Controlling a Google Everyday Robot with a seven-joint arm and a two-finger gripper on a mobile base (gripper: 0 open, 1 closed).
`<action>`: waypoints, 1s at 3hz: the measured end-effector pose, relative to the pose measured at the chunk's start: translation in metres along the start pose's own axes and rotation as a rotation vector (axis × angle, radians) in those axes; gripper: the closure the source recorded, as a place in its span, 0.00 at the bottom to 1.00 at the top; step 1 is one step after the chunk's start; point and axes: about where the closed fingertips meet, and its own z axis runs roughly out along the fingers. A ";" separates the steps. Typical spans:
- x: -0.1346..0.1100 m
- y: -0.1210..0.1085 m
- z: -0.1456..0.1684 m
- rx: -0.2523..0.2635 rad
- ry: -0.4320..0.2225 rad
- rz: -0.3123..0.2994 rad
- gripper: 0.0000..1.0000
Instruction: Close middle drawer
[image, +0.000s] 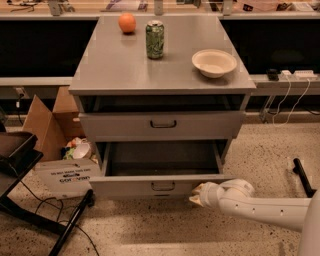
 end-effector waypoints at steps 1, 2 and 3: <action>0.000 0.000 0.000 0.000 0.000 0.000 0.00; 0.000 0.000 0.000 0.000 0.000 0.000 0.00; 0.000 0.000 0.000 0.000 0.000 0.000 0.14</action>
Offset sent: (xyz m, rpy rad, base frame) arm 0.0000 0.0000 0.0000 0.0000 0.0000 0.0000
